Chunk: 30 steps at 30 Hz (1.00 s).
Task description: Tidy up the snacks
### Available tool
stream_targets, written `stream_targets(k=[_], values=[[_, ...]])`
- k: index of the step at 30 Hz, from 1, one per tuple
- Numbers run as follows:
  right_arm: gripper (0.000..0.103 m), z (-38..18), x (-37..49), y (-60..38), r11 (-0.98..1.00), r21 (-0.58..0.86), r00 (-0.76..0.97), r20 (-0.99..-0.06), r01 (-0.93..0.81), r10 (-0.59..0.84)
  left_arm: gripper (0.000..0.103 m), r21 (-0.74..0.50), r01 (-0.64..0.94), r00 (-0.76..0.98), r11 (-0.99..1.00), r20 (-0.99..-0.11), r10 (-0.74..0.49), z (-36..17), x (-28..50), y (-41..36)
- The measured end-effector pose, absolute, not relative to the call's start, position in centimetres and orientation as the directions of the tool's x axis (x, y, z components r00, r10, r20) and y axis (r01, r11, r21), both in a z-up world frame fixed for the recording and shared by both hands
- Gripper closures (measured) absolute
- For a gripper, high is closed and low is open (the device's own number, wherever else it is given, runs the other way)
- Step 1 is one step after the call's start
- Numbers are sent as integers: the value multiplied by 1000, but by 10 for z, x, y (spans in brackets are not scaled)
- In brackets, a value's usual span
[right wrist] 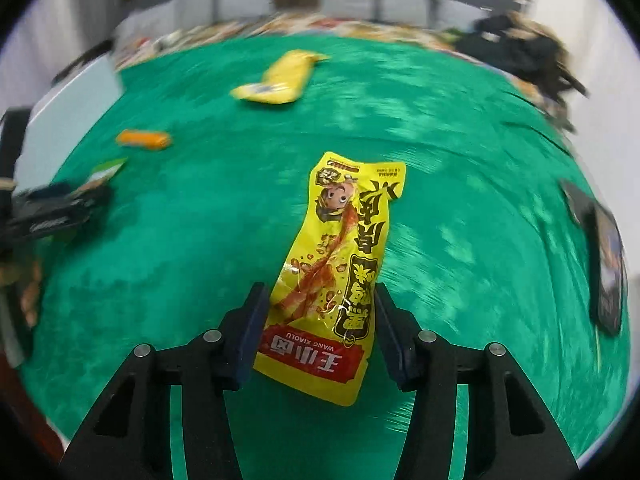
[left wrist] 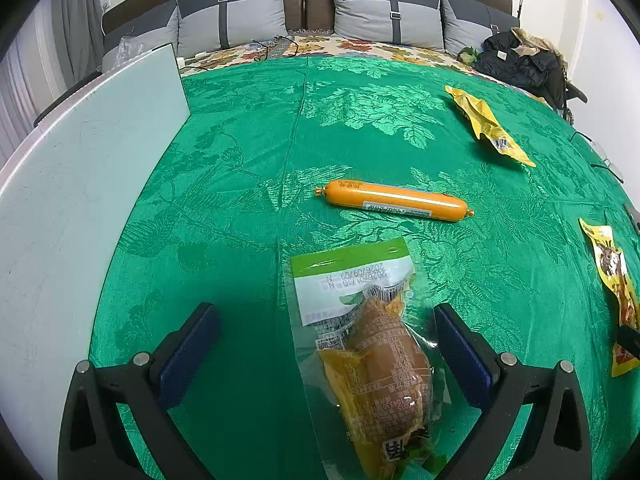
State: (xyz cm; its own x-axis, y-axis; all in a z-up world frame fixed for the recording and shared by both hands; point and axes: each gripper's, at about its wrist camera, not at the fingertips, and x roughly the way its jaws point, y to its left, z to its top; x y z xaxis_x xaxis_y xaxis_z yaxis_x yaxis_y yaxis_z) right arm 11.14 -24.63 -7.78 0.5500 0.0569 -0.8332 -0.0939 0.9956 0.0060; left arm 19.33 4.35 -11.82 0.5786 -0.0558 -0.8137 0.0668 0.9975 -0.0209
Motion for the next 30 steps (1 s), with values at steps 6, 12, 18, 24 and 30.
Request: stream_targets(k=[6,12,18,24,30], values=[[30,-85,117,-245,992,-44,561,-827,-120,32,0,-21,67,579,998,-814,-56,-119,193,44],[18,-91,121,-253,994,-19,589,-806,-109,49,0,-21,67,579,998,-814,-56,-118,193,44],[14,-92,124,-252,994,-17,597,-800,-108,51,0,-21,67,579,998,-814,-56,-118,193,44],[14,-92,124,-252,994,-17,598,-800,-109,52,0,-20,67,579,998,-814,-56,-118,193,44],[14,-93,125,-252,994,-17,598,-800,-108,51,0,-20,67,579,998,-814,-56,-118,193,44]])
